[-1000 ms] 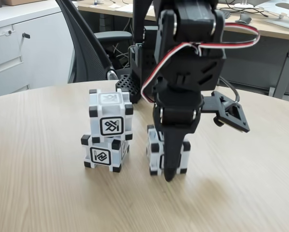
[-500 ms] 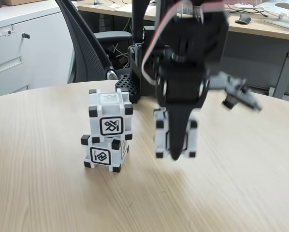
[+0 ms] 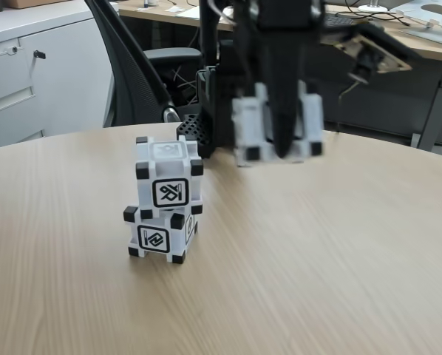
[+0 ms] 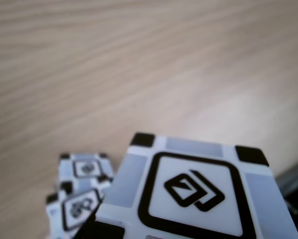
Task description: Stack cubes from left to right.
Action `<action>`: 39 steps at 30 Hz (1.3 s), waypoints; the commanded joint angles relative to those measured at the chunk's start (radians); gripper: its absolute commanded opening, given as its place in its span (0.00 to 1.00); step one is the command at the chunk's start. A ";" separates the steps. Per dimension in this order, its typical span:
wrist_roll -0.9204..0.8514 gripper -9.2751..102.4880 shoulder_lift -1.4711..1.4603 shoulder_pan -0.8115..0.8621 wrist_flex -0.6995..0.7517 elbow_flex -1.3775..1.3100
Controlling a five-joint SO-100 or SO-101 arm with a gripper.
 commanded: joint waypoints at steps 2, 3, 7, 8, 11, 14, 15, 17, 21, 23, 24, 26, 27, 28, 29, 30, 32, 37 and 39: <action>-0.081 0.08 0.060 0.100 0.002 -0.026; -0.100 0.08 0.064 0.130 0.002 -0.026; -0.166 0.08 0.067 0.235 0.002 -0.026; -0.183 0.08 0.067 0.259 0.002 -0.026; -0.212 0.08 0.067 0.330 0.002 -0.026; -0.210 0.08 0.067 0.374 0.003 -0.026; -0.206 0.08 0.067 0.382 0.003 -0.026; -0.186 0.08 0.060 0.380 0.005 -0.026; -0.153 0.08 0.066 0.367 0.075 -0.026; -0.133 0.08 0.064 0.365 0.149 -0.028; -0.123 0.08 0.061 0.365 0.184 -0.028; -0.107 0.08 0.057 0.365 0.236 -0.028; -0.104 0.08 0.058 0.365 0.252 -0.028; -0.104 0.08 0.060 0.365 0.261 -0.028; -0.106 0.08 0.061 0.365 0.262 -0.028; -0.107 0.08 0.061 0.365 0.262 -0.028; -0.109 0.08 0.061 0.365 0.262 -0.028; -0.109 0.08 0.066 0.367 0.262 -0.028; -0.110 0.08 0.066 0.367 0.259 -0.028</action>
